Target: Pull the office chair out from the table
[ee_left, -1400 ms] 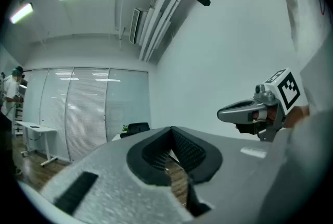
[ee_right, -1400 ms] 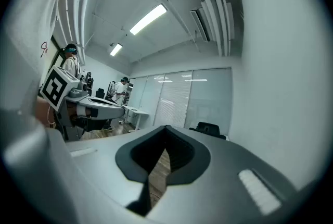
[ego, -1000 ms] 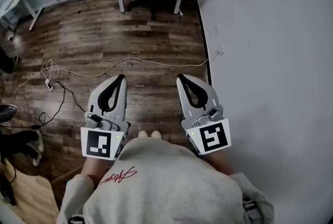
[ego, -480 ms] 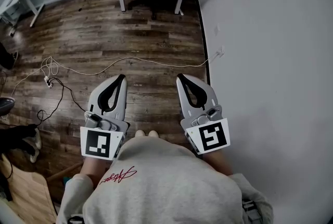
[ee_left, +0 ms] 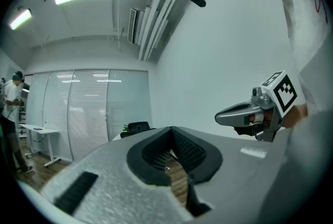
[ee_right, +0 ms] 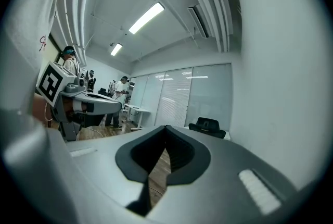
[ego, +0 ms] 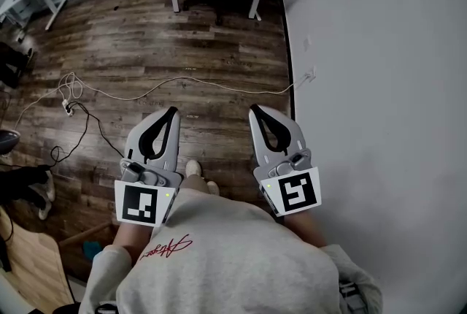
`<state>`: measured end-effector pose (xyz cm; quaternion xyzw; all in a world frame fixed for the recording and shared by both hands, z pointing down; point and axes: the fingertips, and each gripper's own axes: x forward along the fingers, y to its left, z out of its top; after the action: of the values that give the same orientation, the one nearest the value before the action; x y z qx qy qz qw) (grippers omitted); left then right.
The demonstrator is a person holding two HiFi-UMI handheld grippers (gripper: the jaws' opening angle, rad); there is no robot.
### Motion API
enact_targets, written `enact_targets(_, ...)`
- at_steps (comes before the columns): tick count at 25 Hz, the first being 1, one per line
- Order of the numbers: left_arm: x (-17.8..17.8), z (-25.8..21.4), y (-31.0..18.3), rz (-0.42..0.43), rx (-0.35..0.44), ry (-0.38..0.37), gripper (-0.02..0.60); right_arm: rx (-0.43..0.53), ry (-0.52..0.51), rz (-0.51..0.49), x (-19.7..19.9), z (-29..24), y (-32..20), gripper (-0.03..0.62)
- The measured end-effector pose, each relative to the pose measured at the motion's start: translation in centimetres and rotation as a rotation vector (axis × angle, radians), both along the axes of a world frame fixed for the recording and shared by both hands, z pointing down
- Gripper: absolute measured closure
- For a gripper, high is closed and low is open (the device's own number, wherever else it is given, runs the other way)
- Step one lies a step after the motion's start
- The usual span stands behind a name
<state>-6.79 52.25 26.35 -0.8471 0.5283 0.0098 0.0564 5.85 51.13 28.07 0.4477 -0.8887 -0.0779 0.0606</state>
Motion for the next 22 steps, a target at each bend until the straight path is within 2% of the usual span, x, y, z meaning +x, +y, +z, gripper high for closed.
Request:
enact_targets(3, -0.5, 0.2, -0.1, -0.011, -0.006, -0.001, 0.584, 0.047, -0.037, -0.004, -0.3, -0.9, -0.2, 0.594)
enact_targets(9, -0.1, 0.8, -1.1, 0.001, -0.002, -0.008, 0.584, -0.031, 0.03, 0.035, 1.1, 1.5, -1.0, 0.593)
enact_targets(17, 0.3, -0.5, -4.0, 0.019, 0.042, -0.002, 0.584, 0.027, 0.008, 0.034, 0.9, -0.1, -3.6, 0.593)
enact_targets(22, -0.6, 0.0, -5.9, 0.009, 0.038, -0.003, 0.584, 0.071, -0.028, 0.027, -0.1, -0.8, -5.7, 0.592)
